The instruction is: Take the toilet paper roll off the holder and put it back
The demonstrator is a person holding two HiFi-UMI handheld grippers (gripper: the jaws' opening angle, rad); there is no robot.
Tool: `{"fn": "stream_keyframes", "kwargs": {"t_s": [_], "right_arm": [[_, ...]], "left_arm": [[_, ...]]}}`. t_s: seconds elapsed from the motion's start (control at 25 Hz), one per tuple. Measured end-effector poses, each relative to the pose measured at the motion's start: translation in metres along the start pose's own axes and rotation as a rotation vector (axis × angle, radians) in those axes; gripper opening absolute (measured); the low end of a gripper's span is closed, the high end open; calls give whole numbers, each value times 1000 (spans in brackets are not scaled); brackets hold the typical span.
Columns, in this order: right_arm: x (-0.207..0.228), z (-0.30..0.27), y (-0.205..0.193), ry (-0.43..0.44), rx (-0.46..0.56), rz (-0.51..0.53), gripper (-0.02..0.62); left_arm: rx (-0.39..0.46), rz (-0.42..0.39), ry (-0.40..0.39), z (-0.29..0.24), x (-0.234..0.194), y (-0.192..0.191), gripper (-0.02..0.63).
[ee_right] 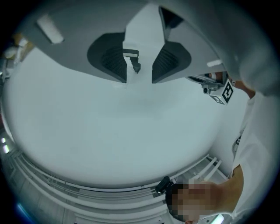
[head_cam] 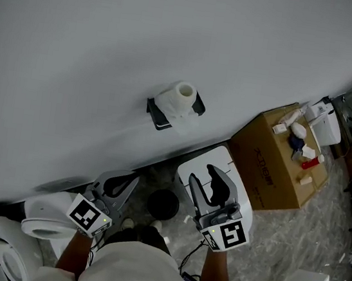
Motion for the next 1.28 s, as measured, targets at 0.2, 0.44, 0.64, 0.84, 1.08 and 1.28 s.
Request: {"fn": "stream_keyframes", "kwargs": {"t_s": [0.2,0.44,0.64,0.84,1.08,1.28], "right_arm": [[25,-31,7,8,-12,52,289],[51,-74,2,18,-69,85,431],[72,-107,-5,12,-90,80,431],[90,-138,-14,24,-121,70,434],[107,-168,-28,20,-163,53,433],[115,-184,-36,18,-184,44,431]], "left_arm": [[-11,10,8,-5,-6,-4,-2],[-21,16,13,-8,-17,-6,-2],[-29,13,12,-9,-22,-7,-2],[-30,13,19,-7,-24,-8,-2],[-39,13,40,-6,-32,-10,-2],[-45,12,47,-7,-36,-11,-2]]}}
Point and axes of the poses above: the fingertips, and each gripper's own axes: z backward along the fingers, x to its right, y out of its top, the point moved 8 cm from there along z, backward along the fingers, and after that the axes turned 10 degrees about y, right-handed, at the moved point
